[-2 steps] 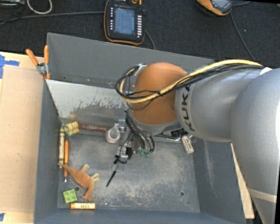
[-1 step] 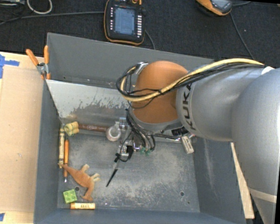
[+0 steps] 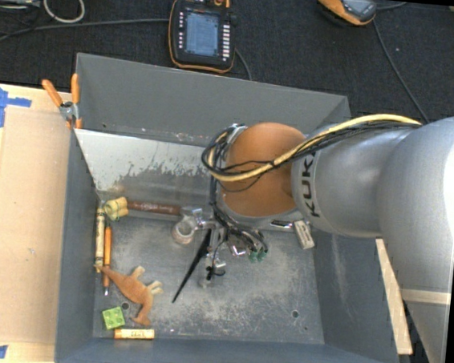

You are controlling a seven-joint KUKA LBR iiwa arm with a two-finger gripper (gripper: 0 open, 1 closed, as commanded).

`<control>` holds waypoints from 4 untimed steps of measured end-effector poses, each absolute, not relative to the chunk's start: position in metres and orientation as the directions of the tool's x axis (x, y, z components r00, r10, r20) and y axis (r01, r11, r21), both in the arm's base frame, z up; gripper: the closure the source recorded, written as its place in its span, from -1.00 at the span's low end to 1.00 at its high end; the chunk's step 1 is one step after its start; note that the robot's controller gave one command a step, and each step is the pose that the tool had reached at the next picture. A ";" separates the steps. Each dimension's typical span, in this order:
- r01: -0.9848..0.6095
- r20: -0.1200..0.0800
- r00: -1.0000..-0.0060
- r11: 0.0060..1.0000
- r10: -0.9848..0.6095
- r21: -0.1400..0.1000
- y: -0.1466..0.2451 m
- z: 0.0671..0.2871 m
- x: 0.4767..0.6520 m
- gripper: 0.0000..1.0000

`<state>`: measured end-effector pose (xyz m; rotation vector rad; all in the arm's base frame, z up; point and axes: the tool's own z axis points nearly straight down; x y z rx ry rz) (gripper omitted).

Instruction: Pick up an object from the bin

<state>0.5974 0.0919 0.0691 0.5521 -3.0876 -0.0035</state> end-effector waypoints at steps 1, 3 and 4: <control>-0.362 0.000 -0.932 0.932 -0.362 0.002 0.100 0.070 0.598 -1.00; -0.353 -0.001 -0.935 0.935 -0.353 0.004 0.099 0.071 0.599 -1.00; -0.342 -0.014 -0.939 0.940 -0.342 0.005 0.098 0.075 0.602 1.00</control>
Offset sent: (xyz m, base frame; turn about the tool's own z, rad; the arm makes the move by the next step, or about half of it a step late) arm 0.0003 0.0016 0.0011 -0.0023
